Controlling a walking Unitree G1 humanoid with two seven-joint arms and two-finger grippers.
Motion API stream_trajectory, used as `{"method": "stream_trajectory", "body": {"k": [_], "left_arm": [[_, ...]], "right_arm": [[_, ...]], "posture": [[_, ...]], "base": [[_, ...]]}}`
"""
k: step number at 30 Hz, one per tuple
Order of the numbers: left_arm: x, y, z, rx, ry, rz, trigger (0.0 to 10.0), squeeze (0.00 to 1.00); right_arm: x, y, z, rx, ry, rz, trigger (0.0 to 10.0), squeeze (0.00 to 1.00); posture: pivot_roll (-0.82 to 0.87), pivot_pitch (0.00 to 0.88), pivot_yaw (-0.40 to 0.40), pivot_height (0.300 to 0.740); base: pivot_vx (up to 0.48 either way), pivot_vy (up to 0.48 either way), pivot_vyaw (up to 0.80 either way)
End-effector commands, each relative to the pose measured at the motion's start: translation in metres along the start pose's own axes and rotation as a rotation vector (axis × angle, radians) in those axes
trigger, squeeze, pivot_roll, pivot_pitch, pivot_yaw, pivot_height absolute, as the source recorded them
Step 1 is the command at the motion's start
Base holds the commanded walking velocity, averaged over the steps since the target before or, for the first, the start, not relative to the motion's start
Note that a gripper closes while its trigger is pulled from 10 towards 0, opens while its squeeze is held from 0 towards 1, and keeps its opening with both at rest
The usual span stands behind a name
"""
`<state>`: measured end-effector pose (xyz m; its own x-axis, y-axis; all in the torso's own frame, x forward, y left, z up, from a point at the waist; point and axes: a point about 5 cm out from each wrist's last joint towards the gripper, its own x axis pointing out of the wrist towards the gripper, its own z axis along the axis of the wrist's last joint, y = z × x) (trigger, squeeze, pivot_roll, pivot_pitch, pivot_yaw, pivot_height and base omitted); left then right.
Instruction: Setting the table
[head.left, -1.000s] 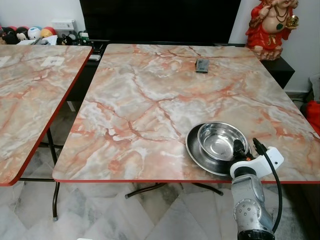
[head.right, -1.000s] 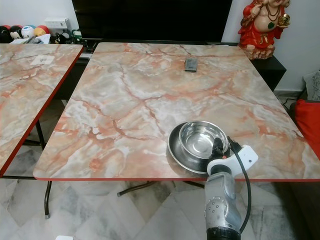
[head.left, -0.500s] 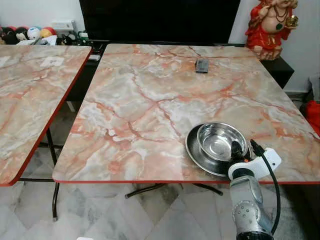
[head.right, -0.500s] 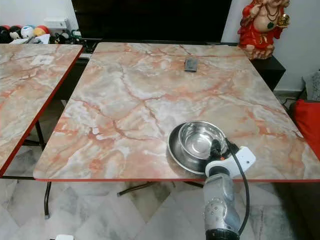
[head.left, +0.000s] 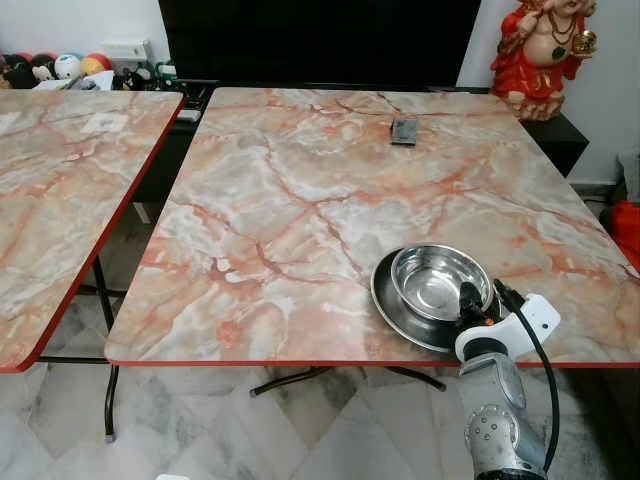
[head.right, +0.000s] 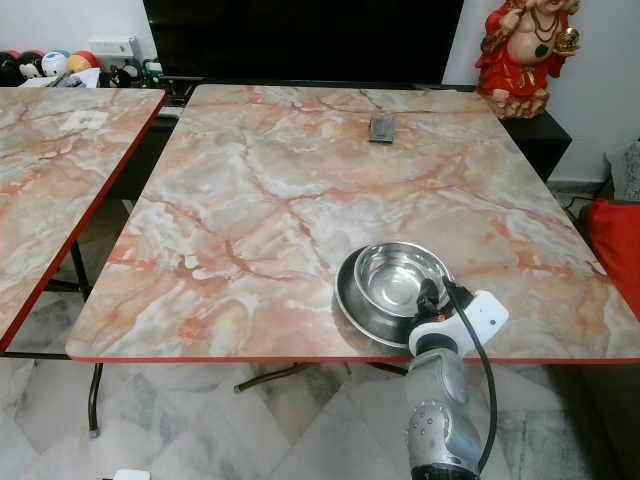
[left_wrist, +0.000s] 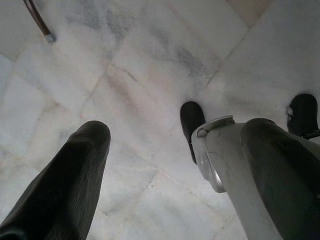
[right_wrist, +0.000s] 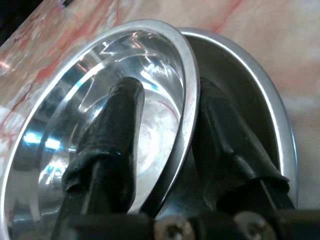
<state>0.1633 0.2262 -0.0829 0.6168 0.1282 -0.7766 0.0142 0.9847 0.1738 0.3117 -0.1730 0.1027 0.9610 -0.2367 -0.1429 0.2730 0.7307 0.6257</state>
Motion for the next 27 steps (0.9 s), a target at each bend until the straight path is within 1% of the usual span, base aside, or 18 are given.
{"method": "stream_trajectory", "body": {"k": [1,6,8,11,20,27], "left_arm": [[-0.002,0.0,-0.007,0.005,0.026,0.001,10.0,0.0],[-0.002,0.0,-0.007,0.005,0.026,0.002,10.0,0.0],[-0.001,-0.001,-0.006,0.004,0.026,0.002,10.0,0.0],[-0.001,-0.001,-0.005,0.003,0.024,0.001,10.0,0.0],[-0.001,-0.002,-0.005,0.003,0.023,-0.002,10.0,0.0],[-0.001,-0.002,-0.006,0.003,0.024,-0.002,10.0,0.0]], "right_arm": [[-0.004,0.001,0.003,-0.016,-0.009,0.006,10.0,0.0],[-0.007,0.005,0.005,-0.065,-0.013,0.044,10.0,0.0],[-0.009,0.006,0.006,-0.064,-0.013,0.042,10.0,0.0],[-0.011,0.005,0.007,-0.065,-0.008,0.026,10.0,0.0],[-0.019,0.001,0.004,-0.122,0.049,0.013,10.0,0.0],[-0.023,-0.002,0.005,-0.131,0.06,-0.008,10.0,0.0]], "posture": [[0.0,0.119,-0.041,0.74],[-0.01,0.12,-0.042,0.74],[-0.01,0.119,-0.042,0.74],[-0.01,0.118,-0.044,0.74],[-0.02,0.116,-0.047,0.74],[-0.02,0.117,-0.048,0.74]], "base": [[0.0,0.0,0.0],[0.0,0.0,0.0],[0.0,0.0,0.0],[0.0,0.0,0.0],[0.0,0.0,0.0],[0.0,0.0,0.0]]}}
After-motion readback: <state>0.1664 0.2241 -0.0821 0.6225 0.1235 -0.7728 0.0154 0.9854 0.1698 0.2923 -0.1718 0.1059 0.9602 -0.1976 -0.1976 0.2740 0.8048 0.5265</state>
